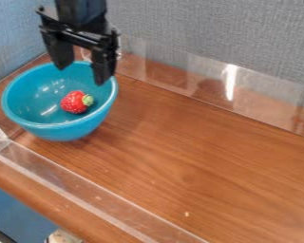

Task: Put the strawberry in the blue bowl

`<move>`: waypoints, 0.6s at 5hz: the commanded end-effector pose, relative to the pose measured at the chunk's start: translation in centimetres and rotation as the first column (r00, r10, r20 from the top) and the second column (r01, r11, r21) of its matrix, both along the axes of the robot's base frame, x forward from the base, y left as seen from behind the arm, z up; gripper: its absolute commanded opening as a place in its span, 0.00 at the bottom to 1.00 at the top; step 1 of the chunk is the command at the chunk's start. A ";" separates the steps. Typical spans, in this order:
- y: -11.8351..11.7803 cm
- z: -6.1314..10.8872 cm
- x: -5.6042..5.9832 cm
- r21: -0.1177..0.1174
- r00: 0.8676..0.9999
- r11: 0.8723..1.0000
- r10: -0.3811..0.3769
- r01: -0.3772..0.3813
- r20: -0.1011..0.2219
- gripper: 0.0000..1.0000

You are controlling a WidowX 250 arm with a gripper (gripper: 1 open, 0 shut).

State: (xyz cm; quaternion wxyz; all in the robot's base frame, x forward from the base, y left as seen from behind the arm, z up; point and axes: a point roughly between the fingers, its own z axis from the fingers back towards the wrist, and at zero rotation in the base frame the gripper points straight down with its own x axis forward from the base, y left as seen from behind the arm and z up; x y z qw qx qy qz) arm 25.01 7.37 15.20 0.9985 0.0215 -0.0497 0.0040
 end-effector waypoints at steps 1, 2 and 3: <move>-0.2 0.3 -0.1 0.020 0.999 0.999 -0.042 0.042 0.023 1.00; -0.3 -0.1 -0.4 0.034 0.996 0.996 -0.085 0.084 0.021 1.00; -0.5 0.0 -0.5 0.043 0.995 0.995 -0.096 0.095 0.019 1.00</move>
